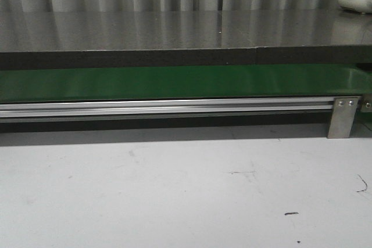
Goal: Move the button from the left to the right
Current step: 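Grasp the yellow-capped push button in the blue tray with the left gripper, then lift the held button and carry it over the belt's near end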
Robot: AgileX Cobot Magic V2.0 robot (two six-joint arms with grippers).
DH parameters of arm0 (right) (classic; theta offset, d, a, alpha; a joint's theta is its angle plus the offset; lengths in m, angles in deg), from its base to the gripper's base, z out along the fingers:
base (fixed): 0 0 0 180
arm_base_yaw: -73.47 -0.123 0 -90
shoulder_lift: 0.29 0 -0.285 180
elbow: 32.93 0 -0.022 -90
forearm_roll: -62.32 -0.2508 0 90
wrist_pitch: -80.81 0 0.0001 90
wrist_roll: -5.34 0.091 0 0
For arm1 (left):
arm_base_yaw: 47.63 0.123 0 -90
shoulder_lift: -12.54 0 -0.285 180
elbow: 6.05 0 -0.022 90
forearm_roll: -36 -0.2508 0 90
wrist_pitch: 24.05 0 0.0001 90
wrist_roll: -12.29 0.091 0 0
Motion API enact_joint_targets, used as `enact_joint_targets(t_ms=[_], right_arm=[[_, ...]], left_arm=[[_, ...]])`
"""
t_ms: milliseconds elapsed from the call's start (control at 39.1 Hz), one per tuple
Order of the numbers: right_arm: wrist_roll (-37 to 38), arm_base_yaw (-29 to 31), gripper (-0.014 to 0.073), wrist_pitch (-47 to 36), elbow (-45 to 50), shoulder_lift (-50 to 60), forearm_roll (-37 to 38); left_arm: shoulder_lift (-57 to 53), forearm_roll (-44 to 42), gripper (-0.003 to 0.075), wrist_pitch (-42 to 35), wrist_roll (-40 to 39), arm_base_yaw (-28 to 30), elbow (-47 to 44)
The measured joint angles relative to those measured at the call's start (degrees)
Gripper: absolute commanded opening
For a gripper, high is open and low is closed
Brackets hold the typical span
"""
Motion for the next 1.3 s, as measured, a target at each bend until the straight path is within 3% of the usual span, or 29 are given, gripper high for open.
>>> enact_joint_targets(t_ms=[230, 485, 945, 1303], right_arm=[[0.0, 0.0, 0.0645, 0.0, 0.0, 0.0, 0.0], [0.0, 0.0, 0.0645, 0.0, 0.0, 0.0, 0.0], [0.0, 0.0, 0.0645, 0.0, 0.0, 0.0, 0.0], [0.0, 0.0, 0.0645, 0.0, 0.0, 0.0, 0.0]], left_arm=[[-0.56, -0.23, 0.005, -0.29, 0.1, 0.0, 0.04], [-10.25, 0.85, 0.0049, -1.13, 0.87, -1.91, 0.04], [-20.28, 6.75, 0.0049, 10.98, 7.86, -14.01, -0.23], [-20.08, 7.67, 0.0051, 8.15, 8.48, -21.15, -8.84]])
